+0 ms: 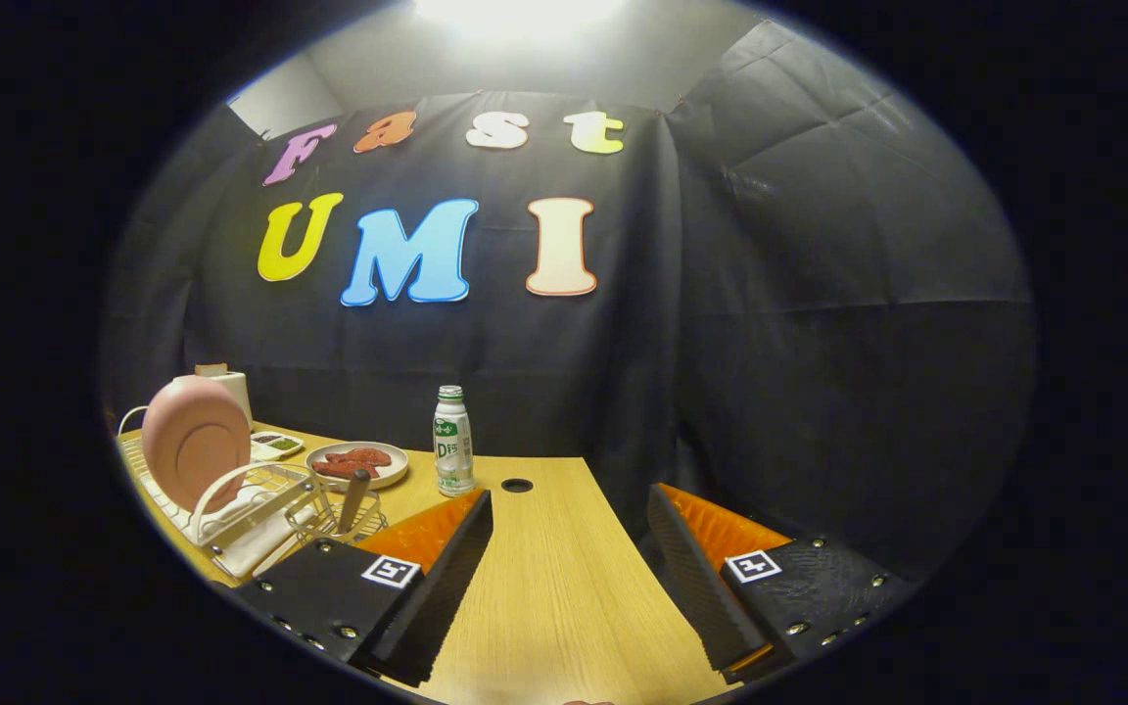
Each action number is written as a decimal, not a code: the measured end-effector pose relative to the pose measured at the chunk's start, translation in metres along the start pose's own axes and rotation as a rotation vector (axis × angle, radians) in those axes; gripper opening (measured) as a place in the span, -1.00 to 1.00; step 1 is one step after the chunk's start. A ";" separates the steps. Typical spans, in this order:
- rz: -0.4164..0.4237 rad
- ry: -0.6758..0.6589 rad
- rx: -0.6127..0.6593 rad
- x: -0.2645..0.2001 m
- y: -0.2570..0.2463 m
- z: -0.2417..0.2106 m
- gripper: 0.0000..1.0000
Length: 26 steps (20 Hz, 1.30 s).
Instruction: Take the plate from the dish rack, then take the spoon from the basket and place it into the plate.
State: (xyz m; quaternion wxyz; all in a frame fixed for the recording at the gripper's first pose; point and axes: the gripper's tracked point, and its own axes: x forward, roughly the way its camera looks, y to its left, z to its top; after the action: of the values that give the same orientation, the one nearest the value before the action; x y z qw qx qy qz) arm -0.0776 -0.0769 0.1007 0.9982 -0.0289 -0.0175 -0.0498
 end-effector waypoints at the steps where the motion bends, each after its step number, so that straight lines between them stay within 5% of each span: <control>1: 0.003 0.000 -0.006 -0.013 0.001 0.007 0.95; 7: 0.079 0.009 0.026 -0.087 0.044 0.053 0.96; 14: 0.276 -0.033 0.104 -0.142 0.153 0.124 0.95; 20: 0.452 -0.024 0.126 -0.119 0.238 0.164 0.95; 26: 0.542 0.161 0.085 -0.058 0.303 0.131 0.95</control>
State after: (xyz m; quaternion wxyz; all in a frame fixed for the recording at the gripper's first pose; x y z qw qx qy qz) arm -0.1086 0.2378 0.2125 0.9736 0.0135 0.0683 0.2176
